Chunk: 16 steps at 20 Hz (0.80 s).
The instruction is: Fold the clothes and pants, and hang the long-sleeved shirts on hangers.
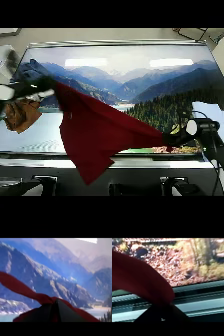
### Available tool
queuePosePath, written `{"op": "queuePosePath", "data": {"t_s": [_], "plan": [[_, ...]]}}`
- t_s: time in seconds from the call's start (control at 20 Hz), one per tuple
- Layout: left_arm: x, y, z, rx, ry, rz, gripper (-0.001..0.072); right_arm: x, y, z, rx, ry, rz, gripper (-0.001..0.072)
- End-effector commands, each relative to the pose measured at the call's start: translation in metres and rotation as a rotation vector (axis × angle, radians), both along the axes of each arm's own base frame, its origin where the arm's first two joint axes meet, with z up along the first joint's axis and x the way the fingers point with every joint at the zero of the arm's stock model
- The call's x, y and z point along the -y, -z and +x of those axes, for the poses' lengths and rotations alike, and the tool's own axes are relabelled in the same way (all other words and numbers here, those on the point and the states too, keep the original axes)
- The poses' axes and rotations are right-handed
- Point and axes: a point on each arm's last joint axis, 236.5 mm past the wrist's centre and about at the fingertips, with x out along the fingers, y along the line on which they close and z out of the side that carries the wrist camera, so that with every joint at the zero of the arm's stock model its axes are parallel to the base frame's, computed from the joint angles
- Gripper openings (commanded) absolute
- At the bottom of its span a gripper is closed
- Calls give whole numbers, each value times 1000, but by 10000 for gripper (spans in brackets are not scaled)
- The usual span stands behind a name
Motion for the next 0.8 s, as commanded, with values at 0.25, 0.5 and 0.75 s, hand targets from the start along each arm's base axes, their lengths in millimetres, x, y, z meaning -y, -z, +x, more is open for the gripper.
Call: {"op": "queuePosePath", "data": {"t_s": [0.25, 0.5, 0.75], "plan": [[-3, 146, -156, -857, 319, 120, 708, -12, 20, -8, -42, 31, 51, 41], [-31, 178, -252, -1081, 218, -84, 706, -25, 19, -1, -15, 50, 106, 41], [30, 213, -283, -1048, 197, -353, 682, -36, 18, 9, 26, 68, 152, 40]]}}
